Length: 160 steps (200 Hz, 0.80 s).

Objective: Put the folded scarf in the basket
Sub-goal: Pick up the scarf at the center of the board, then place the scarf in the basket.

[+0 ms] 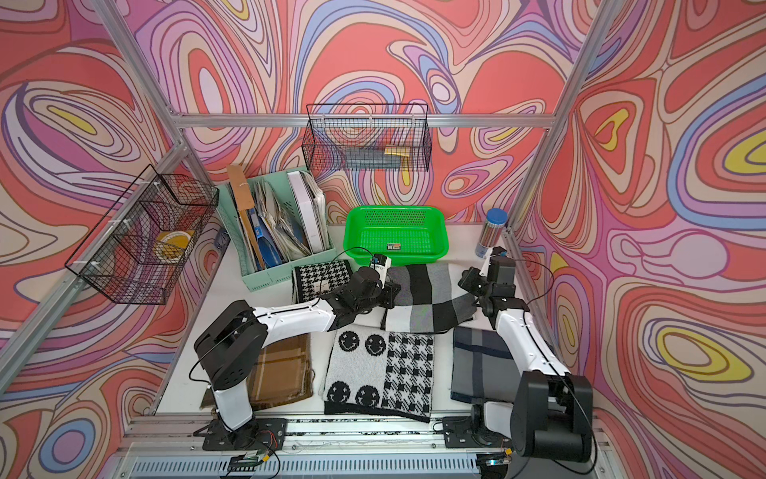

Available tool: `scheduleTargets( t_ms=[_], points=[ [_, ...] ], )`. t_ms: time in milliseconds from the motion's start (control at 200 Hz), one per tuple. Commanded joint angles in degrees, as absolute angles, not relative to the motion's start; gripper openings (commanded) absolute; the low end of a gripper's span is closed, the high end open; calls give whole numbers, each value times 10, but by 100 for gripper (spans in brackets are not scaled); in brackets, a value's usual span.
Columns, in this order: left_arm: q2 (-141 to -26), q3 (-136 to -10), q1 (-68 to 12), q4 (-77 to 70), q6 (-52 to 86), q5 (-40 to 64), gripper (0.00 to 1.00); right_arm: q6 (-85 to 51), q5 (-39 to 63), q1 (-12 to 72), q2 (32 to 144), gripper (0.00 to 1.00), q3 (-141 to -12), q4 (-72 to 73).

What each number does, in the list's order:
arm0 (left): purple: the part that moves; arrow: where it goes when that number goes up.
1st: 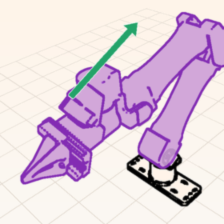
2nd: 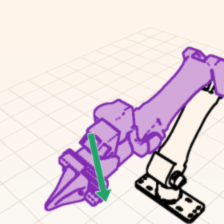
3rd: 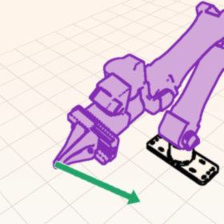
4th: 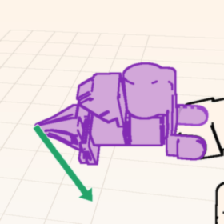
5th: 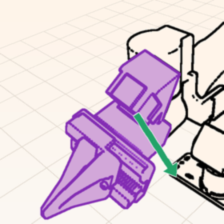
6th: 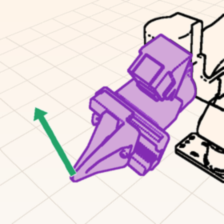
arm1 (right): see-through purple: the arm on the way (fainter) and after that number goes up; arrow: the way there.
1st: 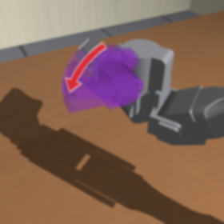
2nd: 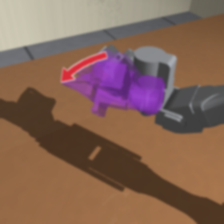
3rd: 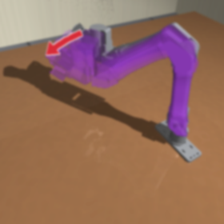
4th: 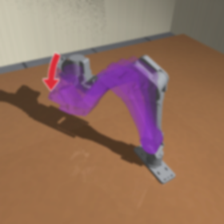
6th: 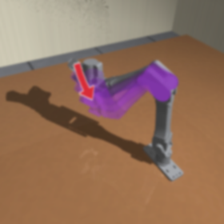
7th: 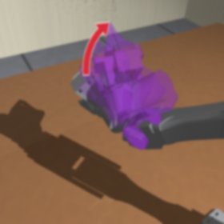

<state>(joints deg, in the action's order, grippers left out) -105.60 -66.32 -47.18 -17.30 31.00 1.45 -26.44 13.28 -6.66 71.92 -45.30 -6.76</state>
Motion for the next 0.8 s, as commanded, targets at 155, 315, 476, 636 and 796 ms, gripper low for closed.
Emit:
scheduleTargets(
  t_ms=[155, 315, 476, 636, 796],
  points=[
    [-978, -653, -473, -218, 246, -30, 0, -265, 145, -67, 695, 0, -507, -40],
    [-970, -668, -470, -211, 228, -41, 0, -275, 179, -67, 730, 0, -540, -23],
    [-978, -683, -443, -197, 224, -36, 0, -279, 200, -63, 781, 0, -583, -10],
    [-993, -711, -406, -183, 222, -11, 0, -272, 203, -38, 841, 0, -645, -5],
    [-1019, -759, -378, -154, 198, 2, 0, -260, 190, 0, 912, 0, -719, 0]
  ],
)
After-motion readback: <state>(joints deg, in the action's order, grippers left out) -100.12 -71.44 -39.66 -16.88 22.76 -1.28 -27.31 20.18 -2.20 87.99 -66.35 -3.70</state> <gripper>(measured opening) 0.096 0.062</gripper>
